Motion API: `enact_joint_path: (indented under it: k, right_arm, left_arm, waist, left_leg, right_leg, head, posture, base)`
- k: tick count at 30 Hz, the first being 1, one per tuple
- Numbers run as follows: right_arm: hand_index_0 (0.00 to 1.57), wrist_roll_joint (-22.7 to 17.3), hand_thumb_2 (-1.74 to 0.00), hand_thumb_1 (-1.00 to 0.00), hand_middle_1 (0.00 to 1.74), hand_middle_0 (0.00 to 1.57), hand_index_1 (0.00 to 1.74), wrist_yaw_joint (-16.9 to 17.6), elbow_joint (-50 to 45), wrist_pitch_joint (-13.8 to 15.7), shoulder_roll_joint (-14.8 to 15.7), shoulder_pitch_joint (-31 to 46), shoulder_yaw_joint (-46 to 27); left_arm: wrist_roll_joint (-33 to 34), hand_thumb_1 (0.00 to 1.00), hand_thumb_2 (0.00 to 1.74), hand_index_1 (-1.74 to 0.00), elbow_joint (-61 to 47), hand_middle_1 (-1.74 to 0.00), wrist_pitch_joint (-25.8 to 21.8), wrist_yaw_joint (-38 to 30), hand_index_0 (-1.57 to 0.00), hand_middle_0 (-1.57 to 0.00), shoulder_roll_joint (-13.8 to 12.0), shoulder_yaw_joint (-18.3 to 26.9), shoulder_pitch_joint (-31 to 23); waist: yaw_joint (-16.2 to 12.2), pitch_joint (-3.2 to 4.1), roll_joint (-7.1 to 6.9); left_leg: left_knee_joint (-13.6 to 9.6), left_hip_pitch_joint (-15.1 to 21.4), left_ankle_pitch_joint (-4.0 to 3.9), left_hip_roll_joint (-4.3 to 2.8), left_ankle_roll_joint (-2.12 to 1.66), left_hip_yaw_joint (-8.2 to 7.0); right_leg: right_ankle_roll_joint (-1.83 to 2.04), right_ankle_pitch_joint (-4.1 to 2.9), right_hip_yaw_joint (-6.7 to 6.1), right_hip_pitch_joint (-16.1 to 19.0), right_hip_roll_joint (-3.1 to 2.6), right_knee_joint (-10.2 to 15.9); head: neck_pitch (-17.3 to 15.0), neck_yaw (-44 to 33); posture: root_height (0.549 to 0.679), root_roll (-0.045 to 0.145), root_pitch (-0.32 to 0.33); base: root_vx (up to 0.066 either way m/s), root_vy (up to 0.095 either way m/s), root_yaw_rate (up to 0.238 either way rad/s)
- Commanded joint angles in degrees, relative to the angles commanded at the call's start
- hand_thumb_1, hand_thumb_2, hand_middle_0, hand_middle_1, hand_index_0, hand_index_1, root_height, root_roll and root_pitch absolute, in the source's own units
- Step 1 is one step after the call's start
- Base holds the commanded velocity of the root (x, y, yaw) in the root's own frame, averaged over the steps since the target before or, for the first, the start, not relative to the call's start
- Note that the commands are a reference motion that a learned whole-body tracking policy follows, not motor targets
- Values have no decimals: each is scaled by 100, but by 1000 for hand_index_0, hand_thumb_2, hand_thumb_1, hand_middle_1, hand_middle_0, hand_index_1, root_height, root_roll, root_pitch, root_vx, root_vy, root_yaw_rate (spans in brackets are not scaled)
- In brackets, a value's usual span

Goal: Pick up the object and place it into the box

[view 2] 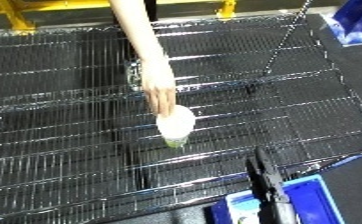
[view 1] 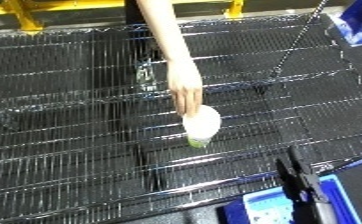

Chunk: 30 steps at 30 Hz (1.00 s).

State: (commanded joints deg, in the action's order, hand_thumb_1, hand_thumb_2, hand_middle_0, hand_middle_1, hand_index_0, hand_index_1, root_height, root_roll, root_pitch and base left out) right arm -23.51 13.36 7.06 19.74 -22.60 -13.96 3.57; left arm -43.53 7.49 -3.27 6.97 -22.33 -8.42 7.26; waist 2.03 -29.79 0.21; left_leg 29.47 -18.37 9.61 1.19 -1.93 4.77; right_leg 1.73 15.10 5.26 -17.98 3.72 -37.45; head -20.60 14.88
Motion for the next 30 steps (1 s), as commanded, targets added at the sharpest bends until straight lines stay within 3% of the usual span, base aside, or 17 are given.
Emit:
enact_joint_path:
  k: [16, 30]
  right_arm:
    - [0, -39, 0, 0, 0, 0, 0, 151, 648, -584, -246, -1172, 158]
    - [0, 206, 0, 0, 0, 0, 0, 850, 785, -534, -488, -1702, 74]
  left_arm:
    - [-32, 1000, 1740, -1740, 97, -1740, 36, -197, -1570, -1570, -136, -142, 312]
    - [-85, 1000, 1740, -1740, -35, -1740, 72, -282, -1570, -1570, -236, -225, 274]
  waist:
    - [131, 0, 171]
    - [140, 0, 293]
  left_leg:
    - [305, -531, 119, 171, 55, 22]
    - [503, -892, 283, 223, 133, -42]
  right_leg:
    - [11, -12, -28, -622, 117, -353]
    - [4, 43, -88, -1082, 127, -608]
  head:
    - [108, 523]
    - [421, 1041]
  posture:
    - [649, 53, 36]
    - [643, 50, 81]
  base:
    - [34, 1, 32]
    - [45, 8, -3]
